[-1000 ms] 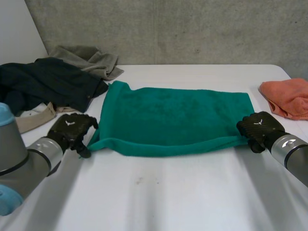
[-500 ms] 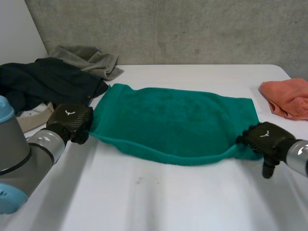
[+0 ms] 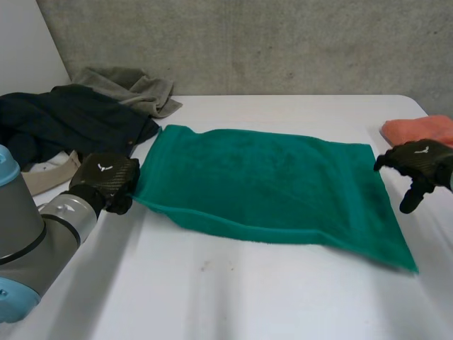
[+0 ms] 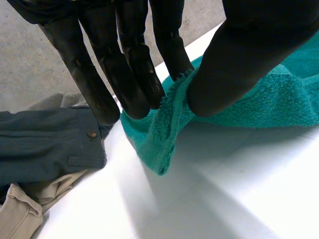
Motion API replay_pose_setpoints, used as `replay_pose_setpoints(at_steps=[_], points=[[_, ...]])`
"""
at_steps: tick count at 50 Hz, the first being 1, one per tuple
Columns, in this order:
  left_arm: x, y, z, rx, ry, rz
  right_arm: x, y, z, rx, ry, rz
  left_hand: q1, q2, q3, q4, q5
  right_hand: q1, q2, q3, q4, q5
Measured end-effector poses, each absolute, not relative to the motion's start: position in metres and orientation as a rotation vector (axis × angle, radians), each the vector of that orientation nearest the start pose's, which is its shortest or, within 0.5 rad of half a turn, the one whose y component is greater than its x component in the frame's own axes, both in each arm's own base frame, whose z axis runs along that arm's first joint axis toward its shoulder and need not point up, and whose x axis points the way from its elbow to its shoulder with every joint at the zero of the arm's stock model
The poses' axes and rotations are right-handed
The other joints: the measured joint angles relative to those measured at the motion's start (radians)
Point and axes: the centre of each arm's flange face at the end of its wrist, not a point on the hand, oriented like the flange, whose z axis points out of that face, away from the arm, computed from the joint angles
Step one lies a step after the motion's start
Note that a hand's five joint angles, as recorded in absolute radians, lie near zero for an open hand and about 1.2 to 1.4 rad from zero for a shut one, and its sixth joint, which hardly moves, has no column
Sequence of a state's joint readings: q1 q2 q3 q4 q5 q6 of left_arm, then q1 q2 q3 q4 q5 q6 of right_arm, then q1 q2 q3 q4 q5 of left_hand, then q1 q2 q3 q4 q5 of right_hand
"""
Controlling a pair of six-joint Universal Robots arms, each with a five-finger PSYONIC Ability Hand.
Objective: Fold the laundry.
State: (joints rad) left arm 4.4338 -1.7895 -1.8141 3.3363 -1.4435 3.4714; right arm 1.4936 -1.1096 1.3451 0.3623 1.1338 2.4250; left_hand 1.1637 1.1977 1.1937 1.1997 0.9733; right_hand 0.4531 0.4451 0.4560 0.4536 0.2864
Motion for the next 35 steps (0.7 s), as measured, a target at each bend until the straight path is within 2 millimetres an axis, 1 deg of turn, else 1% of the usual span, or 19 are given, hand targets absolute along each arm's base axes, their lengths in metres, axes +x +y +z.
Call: replay_pose_setpoints(at_steps=[4,9,12,16,21,23,25,30,35], points=[[-0.222,-0.257,0.187,0.884,2.4,-1.944,0.152,-0.351,0.188,-1.171,2.532,-1.427,0.0,0.0,0.0,0.0,0.0,0.038,0.045,0.039,0.044,0.043],[-0.222,-0.256,0.186,0.886,2.403,-1.94,0.156,-0.343,0.183,-1.167,2.575,-1.319,0.0,0.0,0.0,0.0,0.0,0.038,0.045,0.039,0.044,0.044],[-0.223,-0.257,0.187,0.887,2.402,-1.941,0.158,-0.335,0.186,-1.159,2.57,-1.309,0.0,0.0,0.0,0.0,0.0,0.037,0.044,0.038,0.043,0.042],[-0.223,-0.259,0.19,0.886,2.389,-1.959,0.158,-0.322,0.197,-1.124,2.536,-1.369,0.0,0.0,0.0,0.0,0.0,0.035,0.042,0.037,0.041,0.018],[-0.227,-0.267,0.204,0.882,2.339,-2.019,0.16,-0.297,0.205,-1.072,2.475,-1.453,0.0,0.0,0.0,0.0,0.0,0.035,0.042,0.037,0.041,0.011],[-0.23,-0.272,0.213,0.877,2.305,-2.059,0.161,-0.281,0.203,-1.057,2.446,-1.48,0.0,0.0,0.001,0.0,0.0,0.035,0.042,0.037,0.041,0.01],[-0.233,-0.279,0.222,0.872,2.273,-2.097,0.163,-0.265,0.198,-1.048,2.425,-1.492,0.0,0.001,0.001,0.0,0.0,0.035,0.042,0.027,0.029,0.0],[-0.243,-0.297,0.234,0.869,2.222,-2.158,0.165,-0.235,0.178,-1.034,2.408,-1.49,0.0,0.002,0.003,0.0,0.0,0.035,0.042,0.027,0.027,-0.003],[-0.251,-0.314,0.236,0.869,2.212,-2.17,0.166,-0.219,0.158,-0.999,2.409,-1.491,0.0,0.002,0.003,0.0,0.0,0.035,0.042,0.027,0.027,-0.003]])
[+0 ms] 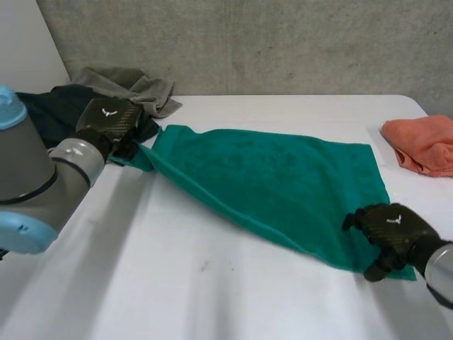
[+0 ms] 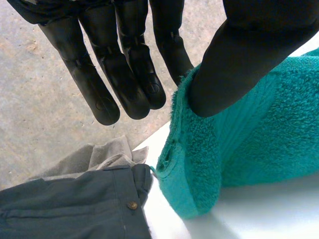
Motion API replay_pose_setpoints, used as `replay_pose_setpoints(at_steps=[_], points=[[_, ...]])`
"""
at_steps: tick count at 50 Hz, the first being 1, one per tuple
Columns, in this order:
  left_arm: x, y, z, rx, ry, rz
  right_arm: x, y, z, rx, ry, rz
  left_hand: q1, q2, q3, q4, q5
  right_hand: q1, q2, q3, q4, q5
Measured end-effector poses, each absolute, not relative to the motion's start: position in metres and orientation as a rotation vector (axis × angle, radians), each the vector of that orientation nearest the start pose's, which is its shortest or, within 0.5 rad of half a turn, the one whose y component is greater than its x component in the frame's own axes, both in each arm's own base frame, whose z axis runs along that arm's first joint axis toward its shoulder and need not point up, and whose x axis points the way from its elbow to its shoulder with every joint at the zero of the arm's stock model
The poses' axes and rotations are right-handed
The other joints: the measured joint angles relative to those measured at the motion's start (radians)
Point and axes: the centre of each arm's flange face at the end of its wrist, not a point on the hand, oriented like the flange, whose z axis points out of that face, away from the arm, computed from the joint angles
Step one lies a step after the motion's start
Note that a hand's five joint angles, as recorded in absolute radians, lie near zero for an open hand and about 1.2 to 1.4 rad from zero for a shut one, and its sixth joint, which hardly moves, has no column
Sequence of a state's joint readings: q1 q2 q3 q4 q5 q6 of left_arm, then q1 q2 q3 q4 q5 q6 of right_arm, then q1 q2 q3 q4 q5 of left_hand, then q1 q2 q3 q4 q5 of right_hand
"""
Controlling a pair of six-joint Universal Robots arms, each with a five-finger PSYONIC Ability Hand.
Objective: Fold the laundry.
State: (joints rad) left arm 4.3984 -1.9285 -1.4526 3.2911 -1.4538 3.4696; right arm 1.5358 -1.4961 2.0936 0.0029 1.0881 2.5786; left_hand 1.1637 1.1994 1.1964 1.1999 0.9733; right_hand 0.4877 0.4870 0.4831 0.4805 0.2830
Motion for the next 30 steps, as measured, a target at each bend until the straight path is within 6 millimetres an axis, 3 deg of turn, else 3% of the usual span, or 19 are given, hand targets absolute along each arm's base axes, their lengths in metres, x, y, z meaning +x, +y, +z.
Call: replay_pose_setpoints(at_steps=[17,26,30], points=[[-0.261,-0.369,0.206,0.76,2.191,-2.094,0.165,-0.229,0.134,-0.984,2.395,-1.557,0.0,0.0,0.0,0.0,0.0,0.0,0.0,0.0,0.0,-0.004],[-0.263,-0.374,0.202,0.767,2.175,-2.084,0.163,-0.237,0.123,-0.987,2.412,-1.556,0.0,0.0,0.0,0.0,0.0,0.022,0.018,0.029,0.031,0.059],[-0.264,-0.371,0.2,0.776,2.185,-2.075,0.16,-0.245,0.12,-0.981,2.434,-1.583,0.0,0.0,0.0,0.0,0.0,0.367,0.354,0.353,0.354,0.376]])
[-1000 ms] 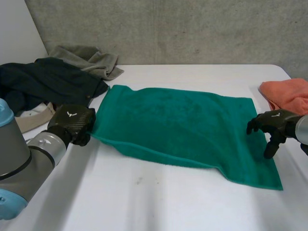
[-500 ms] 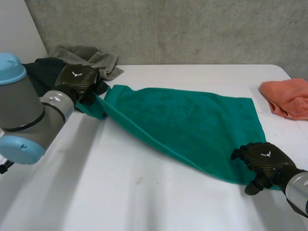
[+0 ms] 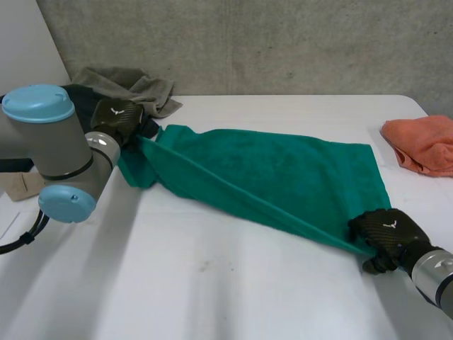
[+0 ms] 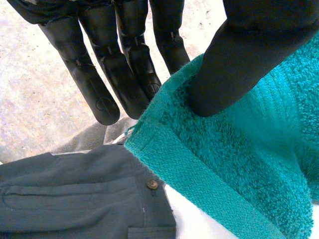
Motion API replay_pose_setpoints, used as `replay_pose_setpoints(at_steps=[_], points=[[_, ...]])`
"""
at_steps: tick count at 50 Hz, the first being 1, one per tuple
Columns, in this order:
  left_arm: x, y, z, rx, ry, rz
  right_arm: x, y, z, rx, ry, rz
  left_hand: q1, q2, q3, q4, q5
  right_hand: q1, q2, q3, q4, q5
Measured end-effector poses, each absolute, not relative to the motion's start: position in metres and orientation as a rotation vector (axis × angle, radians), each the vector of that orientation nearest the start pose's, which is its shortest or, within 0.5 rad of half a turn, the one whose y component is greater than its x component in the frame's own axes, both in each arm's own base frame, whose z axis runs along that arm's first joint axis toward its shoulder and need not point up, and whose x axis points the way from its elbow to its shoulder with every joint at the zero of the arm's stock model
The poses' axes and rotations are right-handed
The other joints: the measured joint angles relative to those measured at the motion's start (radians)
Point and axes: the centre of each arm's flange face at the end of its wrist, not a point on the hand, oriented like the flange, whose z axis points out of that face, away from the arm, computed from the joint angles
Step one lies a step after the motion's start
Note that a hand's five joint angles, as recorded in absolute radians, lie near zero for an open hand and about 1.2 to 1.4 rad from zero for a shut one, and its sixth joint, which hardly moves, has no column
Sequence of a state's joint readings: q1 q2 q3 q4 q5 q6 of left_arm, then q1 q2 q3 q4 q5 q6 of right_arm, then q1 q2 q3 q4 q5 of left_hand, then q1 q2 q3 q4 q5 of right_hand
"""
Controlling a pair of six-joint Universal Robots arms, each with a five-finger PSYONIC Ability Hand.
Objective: Fold the laundry.
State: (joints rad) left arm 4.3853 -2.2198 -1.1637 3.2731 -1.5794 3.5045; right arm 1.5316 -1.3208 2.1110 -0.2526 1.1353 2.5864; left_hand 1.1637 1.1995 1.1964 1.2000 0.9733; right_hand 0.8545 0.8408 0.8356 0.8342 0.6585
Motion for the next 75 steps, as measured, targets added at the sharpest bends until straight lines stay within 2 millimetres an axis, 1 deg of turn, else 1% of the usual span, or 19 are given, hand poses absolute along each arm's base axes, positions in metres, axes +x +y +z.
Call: replay_pose_setpoints(at_steps=[3,10,17,21,25,26,30,33,36,39,45,51,56,62,67,70,72,74,75], points=[[-0.263,-0.368,0.197,0.782,2.197,-2.063,0.157,-0.253,0.118,-0.969,2.469,-1.607,0.0,0.0,0.0,0.0,0.0,0.271,0.3,0.296,0.298,0.298],[-0.26,-0.354,0.191,0.806,2.246,-2.003,0.148,-0.273,0.124,-0.971,2.532,-1.712,0.0,0.0,0.0,0.0,0.0,0.272,0.337,0.356,0.363,0.327],[-0.244,-0.311,0.211,0.837,2.308,-1.92,0.137,-0.284,0.175,-1.154,2.497,-1.938,0.0,0.0,0.0,0.0,0.0,0.272,0.337,0.358,0.365,0.327],[-0.229,-0.268,0.228,0.894,2.32,-1.847,0.129,-0.282,0.206,-1.312,2.521,-1.954,0.0,0.0,0.0,0.0,0.0,0.272,0.337,0.358,0.366,0.327],[-0.211,-0.215,0.235,1.044,2.284,-1.698,0.121,-0.273,0.232,-1.486,2.588,-1.817,0.0,0.0,0.0,0.0,0.0,0.272,0.337,0.358,0.366,0.338],[-0.209,-0.21,0.235,1.063,2.28,-1.679,0.12,-0.272,0.233,-1.497,2.594,-1.804,0.0,0.0,0.0,0.0,0.0,0.272,0.337,0.358,0.366,0.339],[-0.193,-0.158,0.225,1.298,2.229,-1.446,0.112,-0.26,0.243,-1.644,2.654,-1.581,0.0,0.0,0.0,0.0,0.0,0.272,0.337,0.359,0.366,0.348],[-0.188,-0.138,0.217,1.416,2.21,-1.336,0.108,-0.251,0.24,-1.74,2.664,-1.414,0.0,0.0,0.0,0.0,0.0,0.272,0.337,0.359,0.366,0.356],[-0.187,-0.13,0.21,1.481,2.203,-1.289,0.107,-0.248,0.23,-1.794,2.654,-1.29,0.0,0.0,0.0,0.0,0.003,0.272,0.337,0.359,0.366,0.36],[-0.191,-0.136,0.203,1.503,2.203,-1.278,0.107,-0.25,0.216,-1.809,2.643,-1.207,0.0,0.0,0.0,0.0,0.011,0.272,0.337,0.359,0.366,0.362],[-0.207,-0.187,0.18,1.468,2.194,-1.284,0.106,-0.275,0.184,-1.788,2.663,-1.21,0.0,0.0,0.0,0.0,0.011,0.272,0.337,0.359,0.366,0.364],[-0.227,-0.248,0.163,1.365,2.149,-1.334,0.116,-0.314,0.174,-1.783,2.654,-1.459,0.0,0.0,0.0,0.0,0.011,0.272,0.337,0.359,0.366,0.378],[-0.247,-0.282,0.16,1.283,2.08,-1.478,0.135,-0.343,0.17,-1.787,2.554,-1.72,0.0,0.0,0.0,0.0,0.028,0.272,0.337,0.359,0.366,0.381],[-0.262,-0.309,0.159,1.157,1.961,-1.641,0.148,-0.377,0.16,-1.767,2.441,-1.976,0.0,0.0,0.0,0.0,0.028,0.272,0.337,0.359,0.366,0.381],[-0.273,-0.322,0.155,1.1,1.887,-1.695,0.16,-0.398,0.151,-1.741,2.363,-2.097,0.0,0.0,0.0,0.0,0.028,0.272,0.337,0.359,0.366,0.381],[-0.279,-0.326,0.15,1.101,1.86,-1.699,0.166,-0.408,0.145,-1.726,2.335,-2.138,0.0,0.0,0.0,0.0,0.028,0.071,0.117,0.136,0.141,0.152],[-0.283,-0.327,0.147,1.113,1.846,-1.698,0.169,-0.415,0.14,-1.716,2.326,-2.161,-0.084,-0.093,-0.091,-0.094,-0.049,-0.268,-0.25,-0.196,-0.192,-0.196],[-0.29,-0.324,0.145,1.139,1.834,-1.701,0.172,-0.419,0.137,-1.704,2.326,-2.182,-0.675,-0.613,-0.602,-0.616,-0.561,-0.566,-0.556,-0.516,-0.515,-0.524],[-0.293,-0.322,0.145,1.149,1.83,-1.706,0.173,-0.42,0.137,-1.695,2.328,-2.189,-0.81,-0.769,-0.74,-0.755,-0.701,-0.611,-0.602,-0.578,-0.575,-0.581]])
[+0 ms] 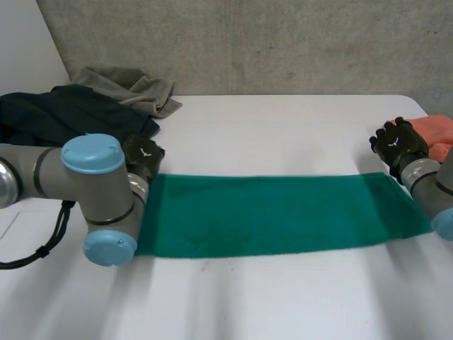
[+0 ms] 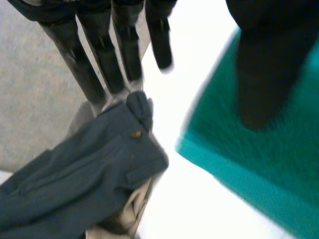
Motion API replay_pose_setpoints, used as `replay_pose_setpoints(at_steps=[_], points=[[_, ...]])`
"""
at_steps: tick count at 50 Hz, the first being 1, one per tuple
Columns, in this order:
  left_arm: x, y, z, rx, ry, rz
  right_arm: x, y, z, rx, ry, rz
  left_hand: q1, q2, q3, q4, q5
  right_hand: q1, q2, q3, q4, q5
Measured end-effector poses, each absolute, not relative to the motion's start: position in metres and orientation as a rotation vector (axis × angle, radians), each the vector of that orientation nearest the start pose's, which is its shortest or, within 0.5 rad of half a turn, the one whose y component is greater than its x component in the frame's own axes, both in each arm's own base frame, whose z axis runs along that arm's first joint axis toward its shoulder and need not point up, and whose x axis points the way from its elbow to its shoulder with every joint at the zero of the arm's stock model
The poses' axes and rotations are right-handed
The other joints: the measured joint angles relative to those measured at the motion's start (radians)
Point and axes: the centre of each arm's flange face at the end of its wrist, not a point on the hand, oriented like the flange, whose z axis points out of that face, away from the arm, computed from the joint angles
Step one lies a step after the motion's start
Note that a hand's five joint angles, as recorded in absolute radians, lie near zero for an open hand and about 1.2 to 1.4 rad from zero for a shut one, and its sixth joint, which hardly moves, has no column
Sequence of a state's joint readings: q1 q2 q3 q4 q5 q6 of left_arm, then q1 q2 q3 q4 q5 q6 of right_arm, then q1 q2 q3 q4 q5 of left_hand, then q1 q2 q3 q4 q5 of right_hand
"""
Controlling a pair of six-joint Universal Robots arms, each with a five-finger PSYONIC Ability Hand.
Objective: Fold the laundry.
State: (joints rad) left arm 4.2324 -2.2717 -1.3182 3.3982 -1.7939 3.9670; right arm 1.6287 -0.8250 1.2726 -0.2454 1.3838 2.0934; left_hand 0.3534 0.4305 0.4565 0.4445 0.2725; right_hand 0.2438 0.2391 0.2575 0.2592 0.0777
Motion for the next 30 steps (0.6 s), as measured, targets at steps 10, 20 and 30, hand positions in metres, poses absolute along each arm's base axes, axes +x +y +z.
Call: replay_pose_setpoints(at_steps=[10,20,30], points=[[-0.308,-0.295,0.168,1.181,1.806,-1.796,0.156,-0.398,0.166,-1.381,2.398,-2.182,-0.159,-0.226,-0.246,-0.241,-0.223,-0.01,-0.027,-0.041,-0.042,-0.033],[-0.289,-0.257,0.19,1.087,1.953,-1.889,0.115,-0.345,0.167,-1.173,2.487,-1.824,-0.159,-0.226,-0.246,-0.241,-0.223,0.107,0.114,0.1,0.097,0.112],[-0.279,-0.236,0.182,1.074,2.06,-1.881,0.103,-0.34,0.134,-1.133,2.506,-1.7,-0.159,-0.226,-0.246,-0.241,-0.223,0.355,0.361,0.343,0.341,0.349]])
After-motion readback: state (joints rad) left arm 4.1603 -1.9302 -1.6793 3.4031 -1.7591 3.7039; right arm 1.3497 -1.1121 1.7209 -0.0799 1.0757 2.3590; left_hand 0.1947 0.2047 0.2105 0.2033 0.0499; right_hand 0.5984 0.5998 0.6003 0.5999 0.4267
